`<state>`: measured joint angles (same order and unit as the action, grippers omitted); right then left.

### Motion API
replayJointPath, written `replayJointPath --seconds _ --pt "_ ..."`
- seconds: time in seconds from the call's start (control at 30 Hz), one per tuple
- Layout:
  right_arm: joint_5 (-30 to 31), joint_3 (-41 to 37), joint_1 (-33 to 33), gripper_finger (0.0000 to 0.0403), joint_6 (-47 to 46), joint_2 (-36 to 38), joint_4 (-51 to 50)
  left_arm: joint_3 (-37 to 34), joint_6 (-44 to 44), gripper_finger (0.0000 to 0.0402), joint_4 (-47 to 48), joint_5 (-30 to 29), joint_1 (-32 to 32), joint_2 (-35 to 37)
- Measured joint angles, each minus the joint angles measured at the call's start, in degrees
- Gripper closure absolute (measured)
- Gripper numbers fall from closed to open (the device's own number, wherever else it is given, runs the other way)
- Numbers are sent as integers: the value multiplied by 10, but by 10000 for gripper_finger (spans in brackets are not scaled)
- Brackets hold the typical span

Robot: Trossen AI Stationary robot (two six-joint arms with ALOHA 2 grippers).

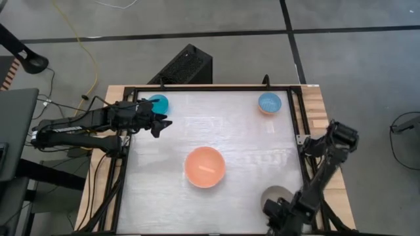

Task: Nest bowls inside each other
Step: Stack the gray bowl on top of the orange bowl

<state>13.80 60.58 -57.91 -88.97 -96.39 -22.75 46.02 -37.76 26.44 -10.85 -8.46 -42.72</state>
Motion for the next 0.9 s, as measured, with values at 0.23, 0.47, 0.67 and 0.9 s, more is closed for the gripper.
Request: replayJointPath --seconds 0.23,0.47,0.67,0.9 --pt "69 -1 116 401 216 96 -9 0 -4 163 -3 0 0 1" --pt "-1 -1 268 402 415 142 71 0 -9 163 -1 0 0 1" --pt "-62 -1 333 402 498 150 122 0 -21 164 3 0 0 1" --pt "-160 0 385 403 573 105 254 0 -24 164 3 -1 0 1"
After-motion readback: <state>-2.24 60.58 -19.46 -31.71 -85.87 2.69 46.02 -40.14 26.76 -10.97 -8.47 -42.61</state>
